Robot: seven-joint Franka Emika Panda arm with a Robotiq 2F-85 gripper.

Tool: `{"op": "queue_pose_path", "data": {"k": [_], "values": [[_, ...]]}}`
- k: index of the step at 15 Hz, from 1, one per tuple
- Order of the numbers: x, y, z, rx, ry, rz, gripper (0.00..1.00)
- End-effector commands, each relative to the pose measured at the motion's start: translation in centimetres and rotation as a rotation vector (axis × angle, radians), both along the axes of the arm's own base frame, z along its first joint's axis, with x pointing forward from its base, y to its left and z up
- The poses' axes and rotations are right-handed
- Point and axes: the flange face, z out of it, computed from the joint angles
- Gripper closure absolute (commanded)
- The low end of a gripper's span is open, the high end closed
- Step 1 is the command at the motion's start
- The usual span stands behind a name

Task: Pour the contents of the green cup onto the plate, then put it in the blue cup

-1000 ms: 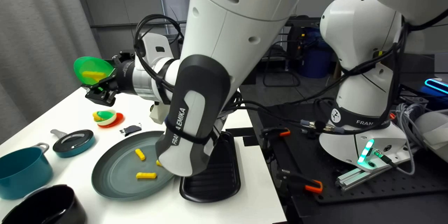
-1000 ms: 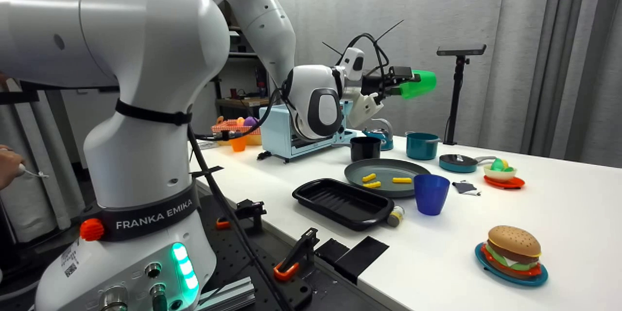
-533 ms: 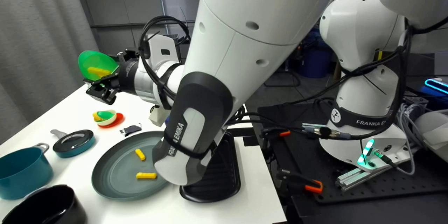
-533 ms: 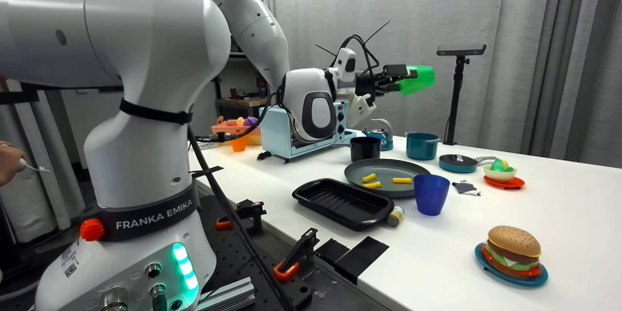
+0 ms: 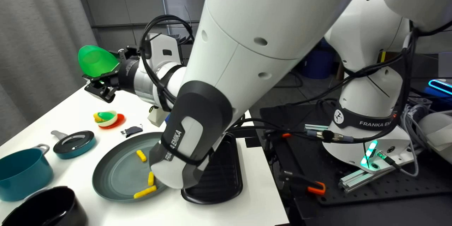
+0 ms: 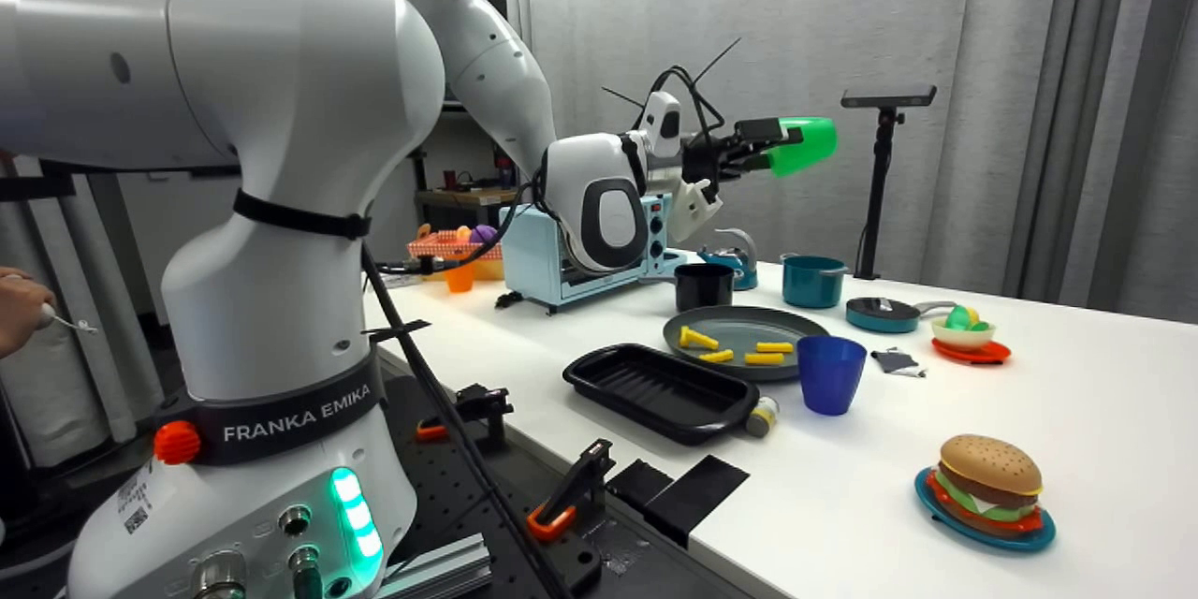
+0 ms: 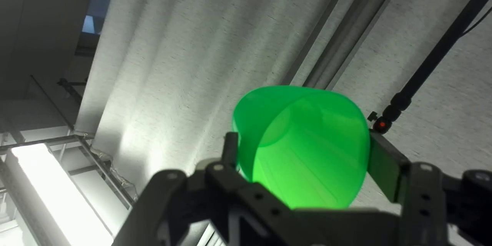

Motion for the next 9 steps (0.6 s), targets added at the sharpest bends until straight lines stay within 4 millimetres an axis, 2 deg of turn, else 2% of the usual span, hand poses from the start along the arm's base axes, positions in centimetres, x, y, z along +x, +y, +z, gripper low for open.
{"op": "queue_pose_path", "data": {"k": [1,9], "values": [[-0.13,-0.09,-0.06,-0.010,-0.053,-0.022,0.44],[-0.64,-0.25,-0.64,0.030,-0.019,-0.063,0.44]]}}
